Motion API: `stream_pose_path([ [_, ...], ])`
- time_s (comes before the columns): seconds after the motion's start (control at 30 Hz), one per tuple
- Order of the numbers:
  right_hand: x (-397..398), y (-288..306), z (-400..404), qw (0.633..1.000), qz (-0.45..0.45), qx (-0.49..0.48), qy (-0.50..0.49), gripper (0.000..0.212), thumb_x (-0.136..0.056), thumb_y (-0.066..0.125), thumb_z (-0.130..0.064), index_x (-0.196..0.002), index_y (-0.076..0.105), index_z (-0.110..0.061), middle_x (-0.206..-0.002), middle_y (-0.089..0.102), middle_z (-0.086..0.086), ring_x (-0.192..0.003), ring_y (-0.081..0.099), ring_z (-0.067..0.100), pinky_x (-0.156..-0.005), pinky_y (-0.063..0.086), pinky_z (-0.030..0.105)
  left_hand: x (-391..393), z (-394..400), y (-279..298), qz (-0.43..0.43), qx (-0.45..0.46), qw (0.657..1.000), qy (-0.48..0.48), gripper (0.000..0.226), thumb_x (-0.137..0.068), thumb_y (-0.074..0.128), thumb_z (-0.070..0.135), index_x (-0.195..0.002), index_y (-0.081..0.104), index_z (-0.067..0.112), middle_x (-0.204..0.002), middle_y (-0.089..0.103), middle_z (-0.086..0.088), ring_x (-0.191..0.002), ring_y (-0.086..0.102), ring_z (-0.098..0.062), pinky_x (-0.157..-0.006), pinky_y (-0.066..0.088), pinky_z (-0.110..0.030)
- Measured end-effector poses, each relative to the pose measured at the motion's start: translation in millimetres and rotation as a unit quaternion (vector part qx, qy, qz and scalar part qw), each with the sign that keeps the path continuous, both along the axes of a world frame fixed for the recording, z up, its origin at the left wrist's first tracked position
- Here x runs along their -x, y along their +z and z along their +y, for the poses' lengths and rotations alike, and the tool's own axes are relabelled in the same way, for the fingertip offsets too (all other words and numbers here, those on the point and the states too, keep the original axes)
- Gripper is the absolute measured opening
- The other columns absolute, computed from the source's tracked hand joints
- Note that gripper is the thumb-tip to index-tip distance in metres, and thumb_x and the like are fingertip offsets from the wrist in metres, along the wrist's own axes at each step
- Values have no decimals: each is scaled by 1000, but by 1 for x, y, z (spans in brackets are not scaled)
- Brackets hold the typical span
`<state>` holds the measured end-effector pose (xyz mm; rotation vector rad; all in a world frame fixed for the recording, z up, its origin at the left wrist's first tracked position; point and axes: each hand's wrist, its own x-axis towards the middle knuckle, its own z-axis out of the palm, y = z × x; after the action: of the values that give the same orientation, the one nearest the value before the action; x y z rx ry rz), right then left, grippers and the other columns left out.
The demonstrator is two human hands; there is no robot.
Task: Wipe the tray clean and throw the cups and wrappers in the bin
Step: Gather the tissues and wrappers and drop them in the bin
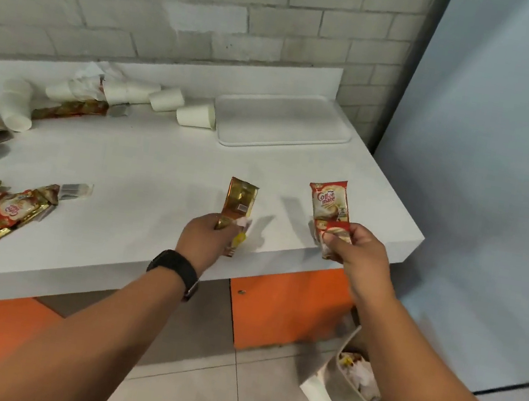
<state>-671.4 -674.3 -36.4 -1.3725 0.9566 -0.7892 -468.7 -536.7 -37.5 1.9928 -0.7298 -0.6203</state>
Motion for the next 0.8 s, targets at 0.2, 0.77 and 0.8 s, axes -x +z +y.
stream_pose_path([
  [0.2,75,-35,-14,995,6,-81,-66,17,-80,71,-3,-90,71,-17,-92,74,8,-86,69,26,-82,54,40,86,-47,-25,83,-49,988,-118,18,-86,64,33,-84,69,17,-83,73,-7,-77,69,-24,-74,57,-38],
  [0.77,245,-185,-36,905,189,-330,-193,44,-82,67,4,-123,54,-6,-107,61,10,-81,60,21,-61,52,27,251,-150,-163,219,-297,884,-286,33,-91,61,25,-120,59,10,-104,65,-7,-97,63,-25,-88,53,-39],
  [0.8,245,-186,-39,903,170,-344,-192,50,-84,66,3,-130,48,-8,-110,58,9,-83,59,20,-58,49,23,256,-156,-169,225,-317,872,-298,38,-92,59,25,-126,54,10,-108,61,-8,-99,60,-25,-88,51,-39],
])
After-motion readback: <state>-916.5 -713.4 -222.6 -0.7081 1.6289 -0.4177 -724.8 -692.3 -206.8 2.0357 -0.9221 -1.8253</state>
